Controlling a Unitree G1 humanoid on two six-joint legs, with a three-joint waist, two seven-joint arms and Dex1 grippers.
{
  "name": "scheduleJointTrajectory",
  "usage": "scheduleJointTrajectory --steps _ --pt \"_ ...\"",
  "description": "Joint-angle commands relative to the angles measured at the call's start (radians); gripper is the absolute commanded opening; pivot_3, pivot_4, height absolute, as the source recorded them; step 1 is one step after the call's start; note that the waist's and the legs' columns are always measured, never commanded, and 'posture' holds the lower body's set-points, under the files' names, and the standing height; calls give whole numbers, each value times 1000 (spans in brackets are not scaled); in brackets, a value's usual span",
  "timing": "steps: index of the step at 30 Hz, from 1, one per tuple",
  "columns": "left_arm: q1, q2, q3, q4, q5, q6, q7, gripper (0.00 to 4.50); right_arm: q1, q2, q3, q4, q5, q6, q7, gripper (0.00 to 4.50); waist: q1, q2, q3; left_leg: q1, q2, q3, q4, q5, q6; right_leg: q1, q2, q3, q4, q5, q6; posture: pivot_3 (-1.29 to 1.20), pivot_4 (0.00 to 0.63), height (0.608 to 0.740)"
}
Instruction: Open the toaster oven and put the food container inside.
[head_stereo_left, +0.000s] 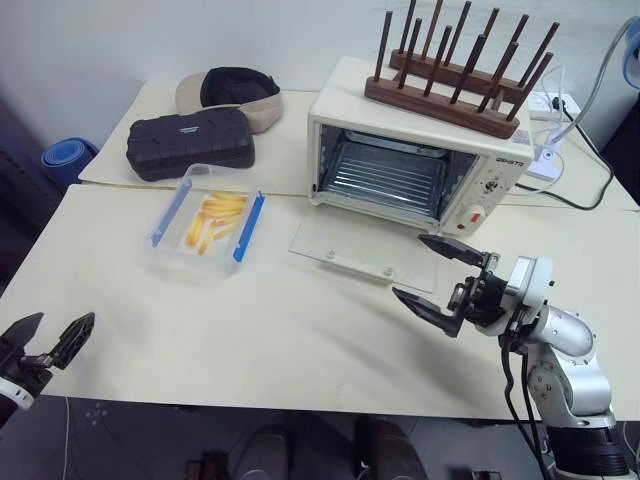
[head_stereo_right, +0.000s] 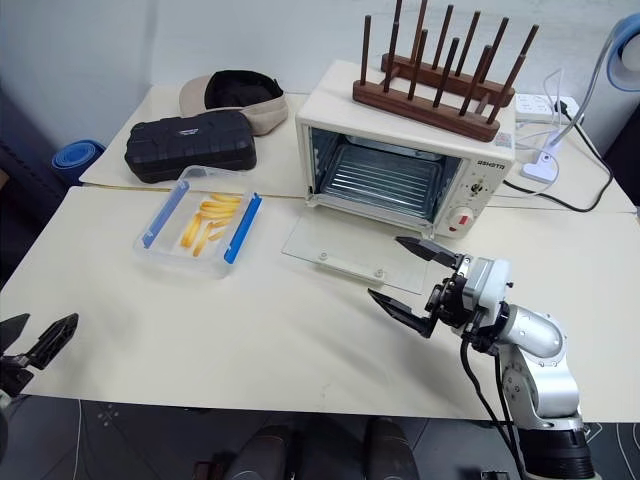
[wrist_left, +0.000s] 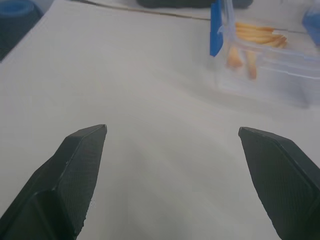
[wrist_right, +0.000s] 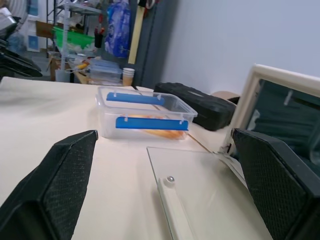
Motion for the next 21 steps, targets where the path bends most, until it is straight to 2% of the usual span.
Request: scheduleJointTrajectory --steps 1,4,6,10,15,21 --pt "-127 14 -27 -78 -237 210 200 4484 -8 -14 -9 -13 2 -16 10 4500 -4 0 0 0 0 0 0 0 0 0 -3 1 1 0 0 0 150 740" --pt "-323 5 -75 -48 -439 442 532 4484 -19 -26 -15 -8 5 -5 14 4500 -5 0 0 1 0 -1 0 1 -3 -1 -3 -4 4 0 0 0 150 740" --pt "-403 -9 -97 -18 -508 563 748 4484 -22 -32 -18 -9 10 1 14 4500 -10 0 0 1 0 0 0 4 -8 0 3 -5 5 0 1 0 150 740" --pt "-537 -74 -161 39 -729 518 1116 4484 -18 -40 -18 -21 13 15 8 4500 -28 0 0 2 0 2 -1 3 -11 -1 7 -2 8 0 1 0 150 740" --pt "-656 -67 -296 120 -757 499 1382 4484 -9 -38 -15 -46 12 38 -17 4500 -26 0 0 3 0 3 -1 3 -13 -1 8 -2 8 0 1 0 150 740" --pt "-729 -45 -371 226 -807 461 1542 4484 26 -25 -12 -60 3 31 -37 4500 -25 0 0 3 -1 4 -1 4 -14 -1 8 -1 8 0 1 0 150 740"
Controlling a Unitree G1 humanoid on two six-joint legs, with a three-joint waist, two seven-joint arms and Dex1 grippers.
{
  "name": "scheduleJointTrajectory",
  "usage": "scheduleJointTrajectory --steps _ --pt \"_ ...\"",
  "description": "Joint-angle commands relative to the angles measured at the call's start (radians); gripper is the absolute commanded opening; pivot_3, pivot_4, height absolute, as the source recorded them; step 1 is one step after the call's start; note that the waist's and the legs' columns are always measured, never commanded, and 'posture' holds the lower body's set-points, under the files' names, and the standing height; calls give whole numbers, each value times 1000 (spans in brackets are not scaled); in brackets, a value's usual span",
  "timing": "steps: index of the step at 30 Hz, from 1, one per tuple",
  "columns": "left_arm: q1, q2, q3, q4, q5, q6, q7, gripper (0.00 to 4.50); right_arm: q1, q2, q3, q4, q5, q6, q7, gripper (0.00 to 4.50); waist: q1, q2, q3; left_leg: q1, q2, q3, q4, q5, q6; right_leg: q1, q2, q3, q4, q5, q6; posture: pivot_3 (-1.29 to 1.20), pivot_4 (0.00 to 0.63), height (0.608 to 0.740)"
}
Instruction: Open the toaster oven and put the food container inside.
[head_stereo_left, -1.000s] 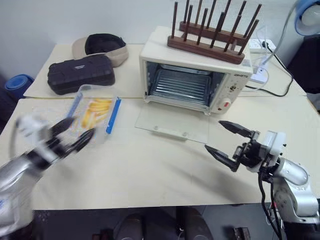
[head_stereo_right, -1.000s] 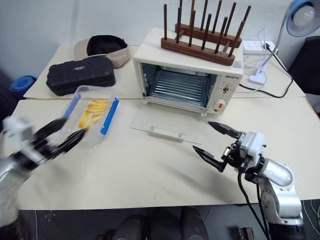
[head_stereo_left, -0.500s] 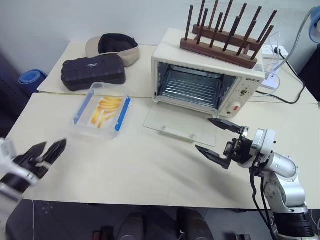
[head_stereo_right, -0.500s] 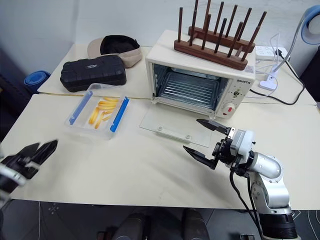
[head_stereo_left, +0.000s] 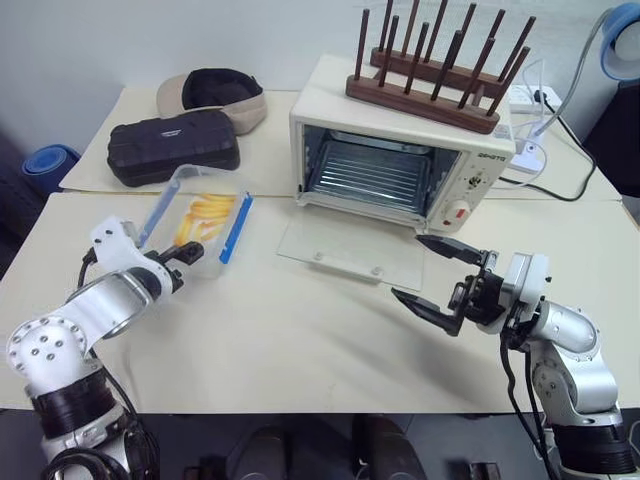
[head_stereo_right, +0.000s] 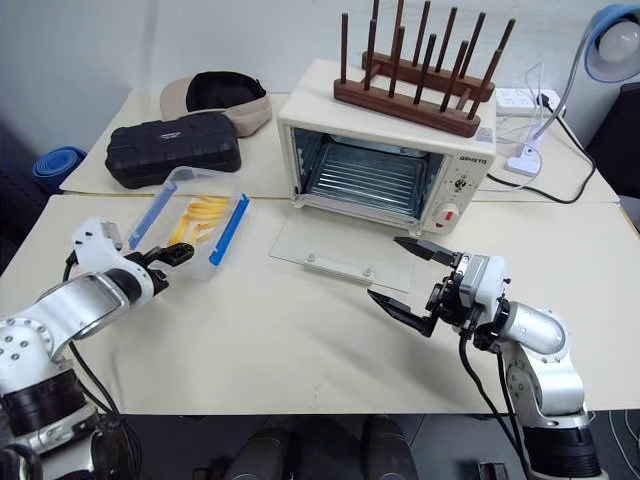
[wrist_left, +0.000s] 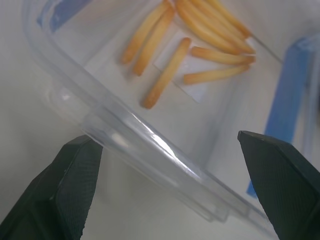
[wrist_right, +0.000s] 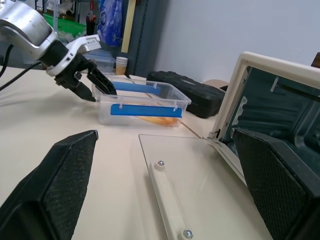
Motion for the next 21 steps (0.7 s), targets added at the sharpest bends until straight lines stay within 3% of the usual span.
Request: scheduleJointTrajectory --steps 1,4,10,16,18,21 --pt "-22 36 -22 35 -44 -28 81 4305 30 12 -15 -27 2 -33 -6 4500 -1 0 0 0 0 0 0 0 0 0 0 0 0 0 0 0 150 740" --pt "-24 78 -25 81 -41 -37 94 3671 54 23 -21 -7 -6 -72 4 4500 -4 0 0 0 0 1 0 0 0 0 1 1 0 0 0 0 150 740" --pt "-85 175 -34 176 40 -66 19 1726 90 37 -34 60 -14 -159 35 4500 -2 0 0 1 0 2 0 0 -1 0 1 1 -2 0 0 0 150 740" --pt "-152 235 -43 241 105 -55 -59 163 109 37 -42 125 -8 -226 64 4500 -2 0 0 1 0 3 -1 0 -1 0 1 1 -1 0 0 0 150 740" --pt "-179 273 -59 272 132 -24 -120 38 109 36 -43 136 -7 -235 64 4500 -2 0 0 1 0 3 -1 0 -1 0 1 1 -1 0 0 0 150 740" --pt "-244 396 -153 326 201 72 -343 32 107 31 -40 139 -8 -231 55 4500 -5 -1 1 0 0 5 -1 0 -1 -1 2 1 -1 0 0 0 150 740"
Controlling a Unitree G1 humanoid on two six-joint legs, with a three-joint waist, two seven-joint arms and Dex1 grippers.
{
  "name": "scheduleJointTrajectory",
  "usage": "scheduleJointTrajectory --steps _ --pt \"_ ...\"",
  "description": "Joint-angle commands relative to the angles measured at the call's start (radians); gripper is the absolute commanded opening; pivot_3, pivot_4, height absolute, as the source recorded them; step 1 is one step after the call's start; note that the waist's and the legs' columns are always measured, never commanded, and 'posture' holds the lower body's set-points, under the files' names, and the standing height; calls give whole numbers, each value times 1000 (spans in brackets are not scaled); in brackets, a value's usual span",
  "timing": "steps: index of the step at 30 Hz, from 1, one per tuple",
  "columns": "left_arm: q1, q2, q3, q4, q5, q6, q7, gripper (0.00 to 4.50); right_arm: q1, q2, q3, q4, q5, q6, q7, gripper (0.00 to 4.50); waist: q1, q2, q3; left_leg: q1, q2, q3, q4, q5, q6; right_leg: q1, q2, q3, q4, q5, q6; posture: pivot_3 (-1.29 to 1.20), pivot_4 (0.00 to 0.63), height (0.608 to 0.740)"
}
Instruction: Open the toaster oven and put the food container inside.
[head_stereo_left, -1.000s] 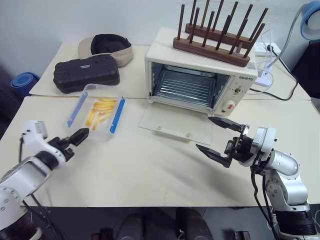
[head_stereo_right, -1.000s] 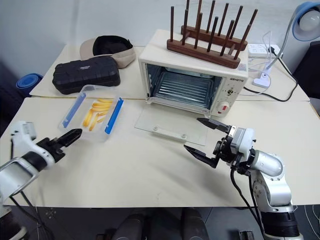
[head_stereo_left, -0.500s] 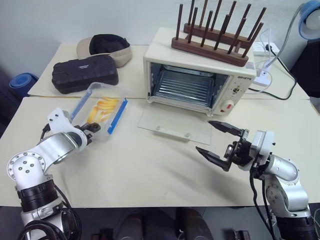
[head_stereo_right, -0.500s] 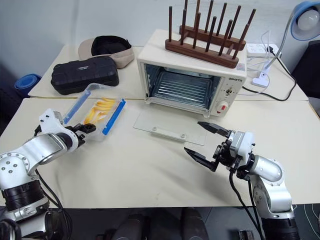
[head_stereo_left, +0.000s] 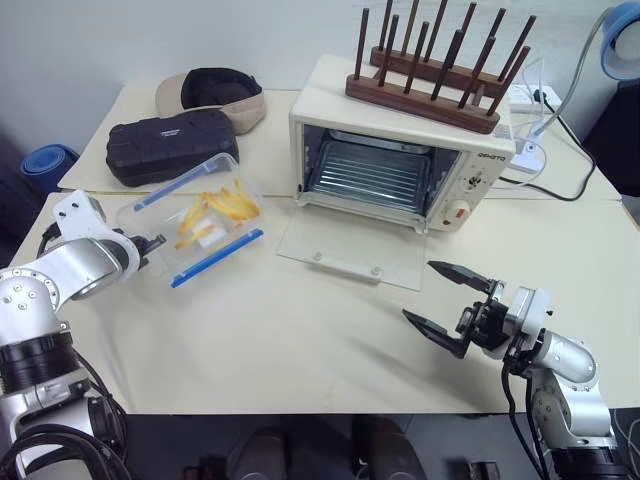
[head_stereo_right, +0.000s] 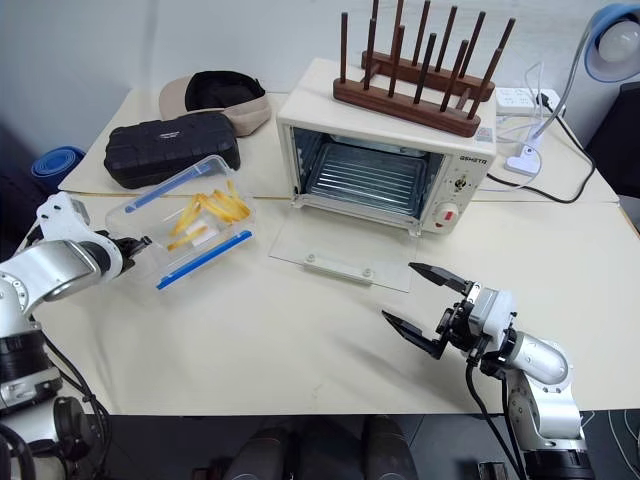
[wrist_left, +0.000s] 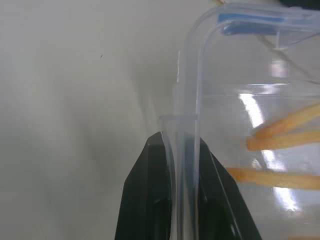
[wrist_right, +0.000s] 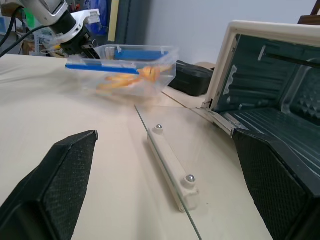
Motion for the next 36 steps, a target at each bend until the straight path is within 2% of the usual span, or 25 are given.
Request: scheduleJointTrajectory --steps 1,5,8,12,18,25,27,30,32,34,36 --pt "-92 125 -75 37 67 98 -243 32 -1 -4 -28 -13 11 -12 -5 4500 -2 0 0 0 0 2 0 0 0 0 1 0 0 0 0 0 150 740" --pt "-244 227 -246 77 181 172 -547 32 15 -29 -41 -41 3 15 -28 4500 1 0 0 -1 0 5 -1 0 0 0 1 -1 -1 0 0 0 150 740" --pt "-382 183 -360 88 254 204 -677 32 45 -50 -66 -73 3 44 -60 4500 13 0 0 -2 -1 5 -1 0 0 0 0 -2 -2 0 0 0 150 740" --pt "-509 47 -490 94 353 250 -773 32 100 -64 -98 -103 7 60 -86 4500 22 0 0 -3 -1 5 -1 0 0 0 0 -2 -3 0 0 0 150 740" --pt "-625 -189 -587 206 549 156 -847 32 188 -44 -123 -172 5 63 -131 4500 21 -1 1 -4 -1 5 -1 0 0 -1 0 -2 -4 0 1 0 150 740" --pt "-706 -347 -579 367 719 47 -917 32 287 -17 -121 -307 -3 89 -222 4500 15 0 1 -4 0 6 -1 0 0 -1 1 -1 -4 0 1 0 150 740" --pt "-712 -378 -575 393 753 31 -934 745 306 -10 -115 -349 -8 105 -252 4500 16 0 1 -4 0 6 -1 0 0 -1 1 -1 -4 0 1 0 150 740" --pt "-719 -405 -555 417 788 7 -962 1573 317 -6 -108 -407 -4 136 -290 4500 19 0 1 -4 0 6 0 0 0 -1 0 -1 -3 0 1 0 150 740" --pt "-725 -420 -490 434 800 -34 -947 2044 316 -9 -110 -445 4 171 -321 4500 20 0 1 -4 0 6 0 0 1 -1 0 -1 -4 0 1 0 150 740" --pt "-724 -429 -402 443 791 -91 -941 2723 307 -19 -113 -476 23 217 -344 4500 20 0 1 -5 0 6 0 0 1 -2 0 -1 -4 0 1 0 150 740" --pt "-711 -419 -341 423 762 -108 -989 3287 298 -34 -114 -503 40 263 -358 4500 20 -1 1 -5 0 6 0 0 1 -2 0 -1 -3 0 1 0 150 740"
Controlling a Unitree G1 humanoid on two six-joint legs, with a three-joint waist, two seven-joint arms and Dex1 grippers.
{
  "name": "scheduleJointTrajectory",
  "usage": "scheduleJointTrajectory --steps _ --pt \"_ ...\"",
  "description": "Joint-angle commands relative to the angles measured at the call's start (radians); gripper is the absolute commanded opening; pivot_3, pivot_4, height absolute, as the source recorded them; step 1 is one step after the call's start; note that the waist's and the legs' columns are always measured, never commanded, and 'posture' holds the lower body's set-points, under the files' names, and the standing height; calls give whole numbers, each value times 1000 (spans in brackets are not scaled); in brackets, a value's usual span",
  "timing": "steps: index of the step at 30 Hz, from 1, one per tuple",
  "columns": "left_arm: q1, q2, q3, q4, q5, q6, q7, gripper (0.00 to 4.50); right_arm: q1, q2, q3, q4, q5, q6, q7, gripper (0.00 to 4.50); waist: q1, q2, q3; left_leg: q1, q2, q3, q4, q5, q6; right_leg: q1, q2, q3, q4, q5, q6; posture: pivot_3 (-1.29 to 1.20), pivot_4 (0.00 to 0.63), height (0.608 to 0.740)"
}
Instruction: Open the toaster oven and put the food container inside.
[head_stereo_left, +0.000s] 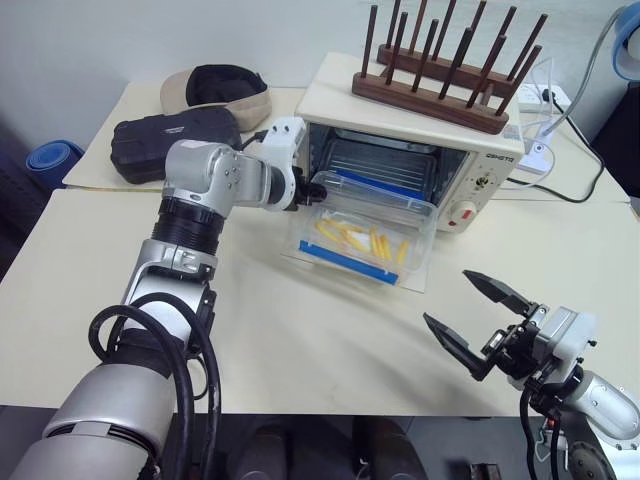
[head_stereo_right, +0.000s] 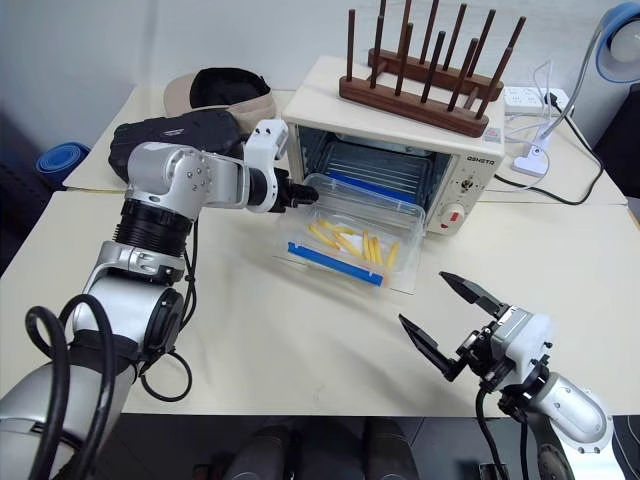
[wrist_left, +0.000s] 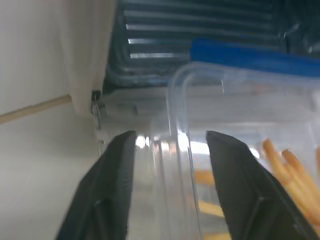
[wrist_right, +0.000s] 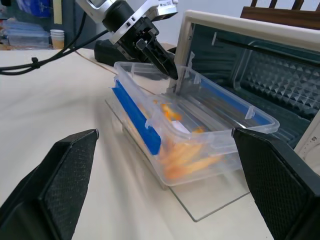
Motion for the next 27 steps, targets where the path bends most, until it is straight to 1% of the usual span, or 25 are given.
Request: scheduleJointTrajectory --steps 1,2,3,4,5,6,7,10,11,13,14,16,17,19,20,24,27 --pt "-14 31 111 -52 -32 -43 -66 3548 -14 -34 -9 -84 47 80 -30 4500 0 0 0 0 0 0 0 0 0 0 0 0 0 0 0 0 150 740" --pt "4 52 123 -74 -38 -41 -103 3976 -21 -45 -7 -98 57 109 -35 4500 1 0 0 0 0 0 0 0 0 0 0 0 0 0 0 0 150 740" --pt "16 65 131 -89 -38 -43 -127 4168 -26 -54 -7 -108 64 131 -39 4500 0 0 0 0 0 0 0 0 0 0 0 0 0 0 0 0 150 740" --pt "45 108 136 -113 -56 -42 -209 4397 -23 -82 0 -123 89 186 -36 4500 -1 0 0 0 0 0 0 0 0 0 0 0 0 0 0 0 150 740" --pt "97 179 118 -145 -47 -95 -327 4397 -22 -117 11 -142 103 243 -28 4500 -9 1 0 0 0 0 0 0 0 0 0 0 1 0 0 0 150 740" --pt "147 248 98 -174 -37 -149 -438 4431 -19 -150 26 -164 131 318 -36 4301 -14 1 0 1 0 0 -1 0 0 0 0 1 1 0 0 0 150 740" --pt "181 293 83 -193 -28 -189 -513 4450 -18 -174 34 -178 154 369 -43 4066 -22 1 0 2 0 0 -2 0 0 -1 0 2 2 0 0 0 150 740" --pt "293 400 -6 -234 58 -442 -764 3895 -66 -210 105 -195 106 460 -84 3193 -19 1 0 3 3 0 -3 0 -1 -1 2 1 1 -1 -2 0 150 740" --pt "364 437 -51 -269 98 -586 -889 3589 -85 -222 132 -194 91 496 -92 2819 -16 1 0 2 3 1 -2 0 -1 0 2 0 0 -1 -2 0 150 740" --pt "458 477 -120 -300 163 -759 -1033 3062 -117 -239 168 -186 76 542 -92 2204 -2 1 0 1 1 0 0 0 0 0 -1 0 -3 -1 -2 0 150 740" --pt "511 474 -144 -334 167 -794 -1081 2769 -145 -231 187 -171 80 563 -95 1881 4 1 0 1 0 0 0 0 1 0 -2 0 -3 -1 -3 0 150 740" --pt "560 460 -160 -365 165 -817 -1123 2168 -179 -218 207 -153 85 591 -100 1189 9 1 0 1 0 0 1 -1 3 1 -2 0 -5 -1 -3 0 150 740" --pt "576 438 -164 -381 163 -819 -1119 1866 -209 -213 219 -130 54 584 -107 861 10 1 0 0 0 -1 2 -2 5 1 -4 0 -5 -1 -3 0 150 740" --pt "591 354 -184 -383 192 -839 -1051 1344 -288 -182 235 -52 -3 576 -149 216 12 0 0 -7 -1 -3 5 -1 8 -1 -4 -3 -5 0 -1 0 150 740" --pt "593 306 -185 -373 202 -839 -1005 1339 -324 -166 240 -16 -21 577 -163 11 12 0 0 -9 -2 -4 5 -1 9 -1 -4 -3 -4 1 0 0 150 740" --pt "564 156 -159 -315 217 -827 -877 1339 -428 -124 255 94 -91 539 -172 11 7 0 0 -10 -5 -3 5 -1 12 -1 -5 -2 -5 3 3 0 150 740" --pt "539 64 -125 -275 223 -825 -770 1339 -481 -91 257 155 -139 510 -189 11 5 0 0 -10 -5 -2 5 -1 12 -2 -5 -3 -5 3 4 0 150 740"
